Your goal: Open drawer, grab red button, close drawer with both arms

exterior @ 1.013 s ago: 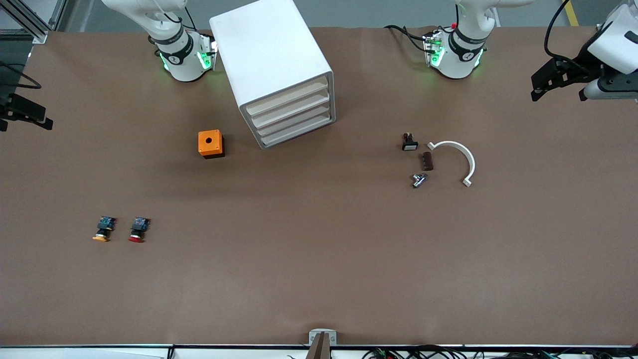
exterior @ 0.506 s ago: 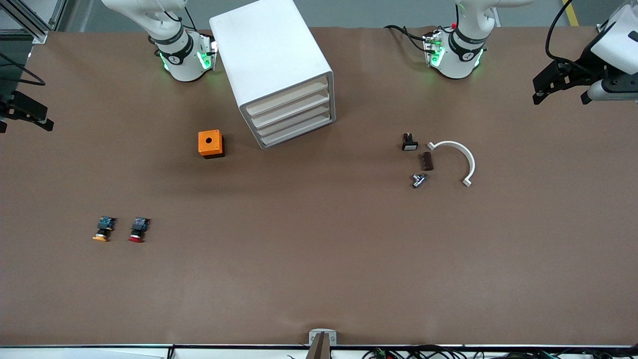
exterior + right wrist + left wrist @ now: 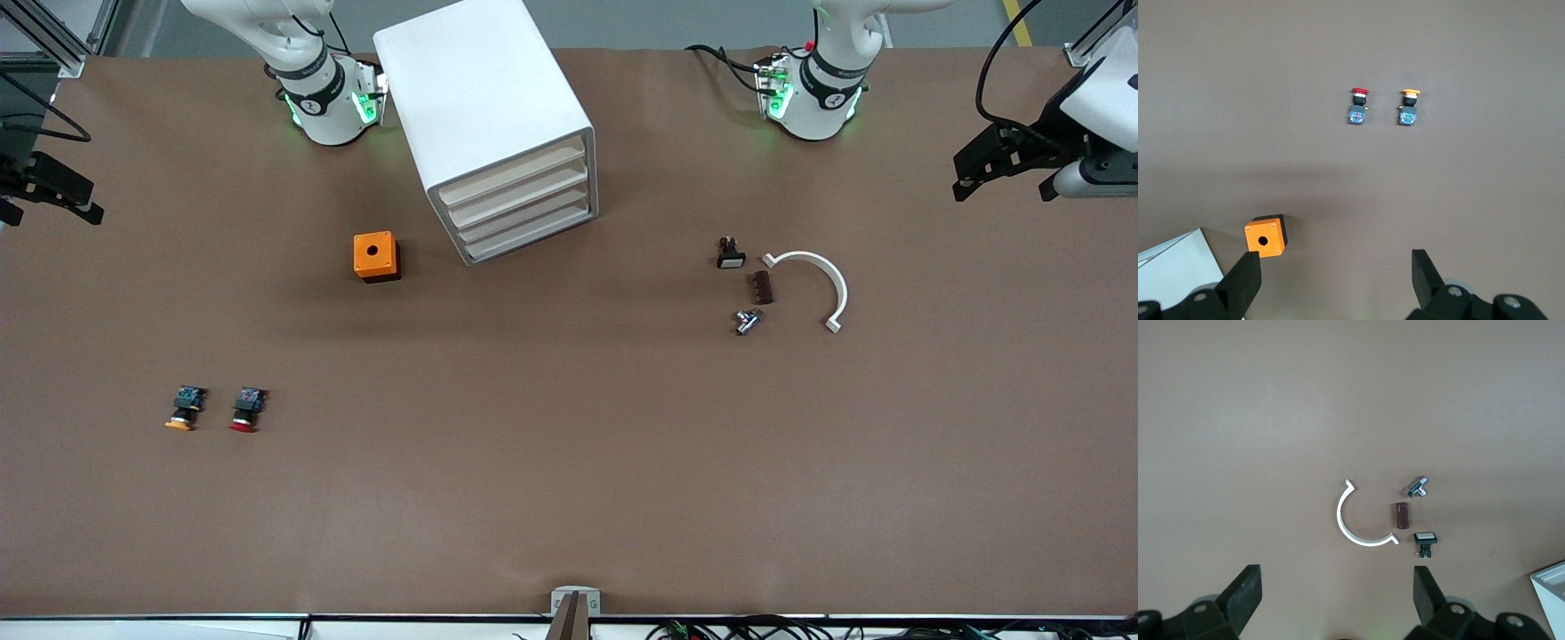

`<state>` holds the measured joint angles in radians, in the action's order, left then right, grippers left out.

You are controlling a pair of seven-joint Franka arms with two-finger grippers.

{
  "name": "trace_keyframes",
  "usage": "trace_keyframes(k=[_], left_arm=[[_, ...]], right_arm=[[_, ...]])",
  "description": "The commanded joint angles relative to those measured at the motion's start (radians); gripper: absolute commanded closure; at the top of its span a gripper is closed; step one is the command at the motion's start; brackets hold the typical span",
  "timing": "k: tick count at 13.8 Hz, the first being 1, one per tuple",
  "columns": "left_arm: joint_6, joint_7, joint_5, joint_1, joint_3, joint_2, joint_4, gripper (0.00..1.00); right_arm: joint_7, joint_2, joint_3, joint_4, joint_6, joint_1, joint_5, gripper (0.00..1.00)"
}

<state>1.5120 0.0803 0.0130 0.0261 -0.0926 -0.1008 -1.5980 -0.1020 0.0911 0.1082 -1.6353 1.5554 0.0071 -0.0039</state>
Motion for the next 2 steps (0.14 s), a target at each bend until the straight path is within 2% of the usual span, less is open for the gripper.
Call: trace_keyframes(k=[1,2], left_arm=[[-0.016,0.012,-0.002,0.003,0.004,0.007,0.02,0.0],[-0.016,0.012,-0.005,0.003,0.004,0.007,0.021,0.0]], right_arm=[[0.022,0.03,0.002,-0.029,0.003,0.01,0.012,0.0],[0.022,0.032,0.002,-0.029,0.005,0.01,0.013,0.0]])
